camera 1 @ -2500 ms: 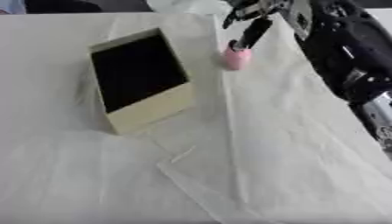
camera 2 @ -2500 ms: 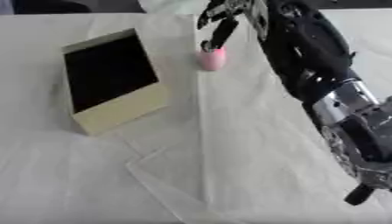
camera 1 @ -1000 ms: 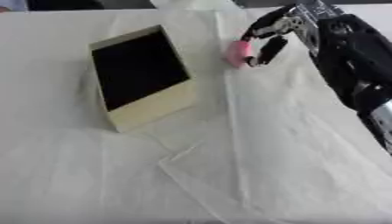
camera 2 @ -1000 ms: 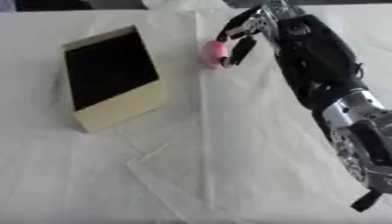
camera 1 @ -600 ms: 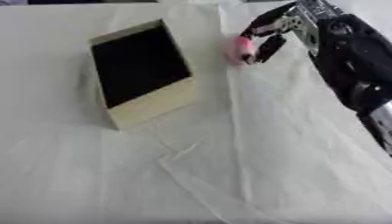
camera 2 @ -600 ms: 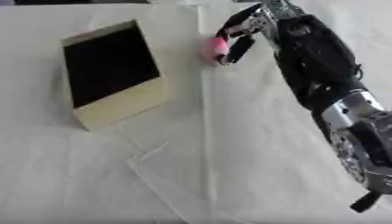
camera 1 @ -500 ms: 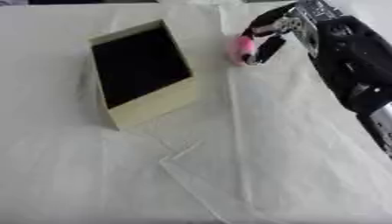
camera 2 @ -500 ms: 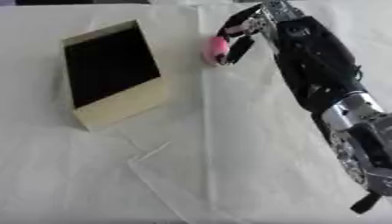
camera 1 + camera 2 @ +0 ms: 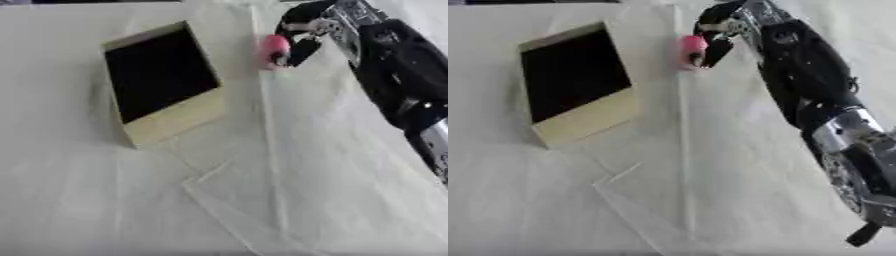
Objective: Pick up objects on the table and place them in the box.
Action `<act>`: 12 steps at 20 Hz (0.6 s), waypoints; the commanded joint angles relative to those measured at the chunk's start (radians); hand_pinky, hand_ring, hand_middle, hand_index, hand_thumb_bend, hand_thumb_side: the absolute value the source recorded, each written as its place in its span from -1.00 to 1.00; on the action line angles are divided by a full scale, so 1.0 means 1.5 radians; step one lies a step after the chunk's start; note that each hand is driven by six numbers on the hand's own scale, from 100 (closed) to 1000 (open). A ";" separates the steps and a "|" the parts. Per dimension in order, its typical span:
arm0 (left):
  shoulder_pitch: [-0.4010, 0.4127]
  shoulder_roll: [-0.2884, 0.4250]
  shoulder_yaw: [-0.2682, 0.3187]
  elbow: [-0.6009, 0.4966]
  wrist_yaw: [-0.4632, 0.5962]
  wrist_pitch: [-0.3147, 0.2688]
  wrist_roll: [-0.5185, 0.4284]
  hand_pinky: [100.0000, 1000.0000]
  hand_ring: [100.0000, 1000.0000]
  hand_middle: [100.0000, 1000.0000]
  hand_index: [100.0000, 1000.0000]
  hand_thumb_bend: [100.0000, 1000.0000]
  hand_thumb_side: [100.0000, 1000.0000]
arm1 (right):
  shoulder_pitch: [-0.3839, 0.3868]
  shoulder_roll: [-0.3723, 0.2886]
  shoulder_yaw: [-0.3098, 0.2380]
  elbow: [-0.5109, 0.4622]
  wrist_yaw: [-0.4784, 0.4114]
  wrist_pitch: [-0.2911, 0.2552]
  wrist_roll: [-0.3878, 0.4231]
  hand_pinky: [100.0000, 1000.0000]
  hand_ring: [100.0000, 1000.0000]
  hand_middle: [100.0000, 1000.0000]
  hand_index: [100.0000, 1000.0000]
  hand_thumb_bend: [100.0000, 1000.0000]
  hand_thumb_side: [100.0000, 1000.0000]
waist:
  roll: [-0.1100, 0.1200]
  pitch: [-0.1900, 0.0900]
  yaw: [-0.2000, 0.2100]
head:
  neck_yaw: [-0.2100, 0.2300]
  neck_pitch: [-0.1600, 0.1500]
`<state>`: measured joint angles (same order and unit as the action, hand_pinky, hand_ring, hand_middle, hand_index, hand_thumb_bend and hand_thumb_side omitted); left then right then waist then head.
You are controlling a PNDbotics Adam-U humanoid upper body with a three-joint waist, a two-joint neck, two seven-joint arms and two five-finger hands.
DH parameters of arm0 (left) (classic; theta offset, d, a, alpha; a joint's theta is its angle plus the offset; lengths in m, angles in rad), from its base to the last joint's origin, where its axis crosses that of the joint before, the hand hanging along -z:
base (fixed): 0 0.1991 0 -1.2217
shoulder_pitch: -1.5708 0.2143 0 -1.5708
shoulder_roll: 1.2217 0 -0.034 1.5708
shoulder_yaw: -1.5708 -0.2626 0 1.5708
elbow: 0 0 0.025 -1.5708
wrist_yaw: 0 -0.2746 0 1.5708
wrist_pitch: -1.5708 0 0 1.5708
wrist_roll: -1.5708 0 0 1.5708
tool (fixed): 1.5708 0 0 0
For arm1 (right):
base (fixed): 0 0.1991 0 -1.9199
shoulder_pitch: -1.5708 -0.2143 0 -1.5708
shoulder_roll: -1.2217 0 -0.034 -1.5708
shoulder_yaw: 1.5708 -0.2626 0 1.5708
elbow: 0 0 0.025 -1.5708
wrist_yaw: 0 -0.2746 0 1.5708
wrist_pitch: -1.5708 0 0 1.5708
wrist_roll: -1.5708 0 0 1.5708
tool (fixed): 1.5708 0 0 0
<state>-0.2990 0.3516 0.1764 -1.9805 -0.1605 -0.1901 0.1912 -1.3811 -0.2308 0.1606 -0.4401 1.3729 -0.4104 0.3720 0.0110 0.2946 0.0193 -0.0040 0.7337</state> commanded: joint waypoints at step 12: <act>-0.007 0.007 0.006 -0.013 -0.002 0.001 -0.010 0.34 0.50 0.50 0.52 -1.00 0.42 | -0.031 0.002 -0.001 -0.079 -0.104 0.023 -0.009 0.29 0.11 -0.22 0.14 -1.00 -1.00 | -0.001 -0.021 0.001 | -0.004 -0.004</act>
<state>-0.2990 0.3515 0.1766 -1.9805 -0.1639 -0.1879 0.1808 -1.3919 -0.2224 0.1633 -0.5197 1.2394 -0.3744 0.3562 0.0088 0.2893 0.0194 -0.0050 0.7337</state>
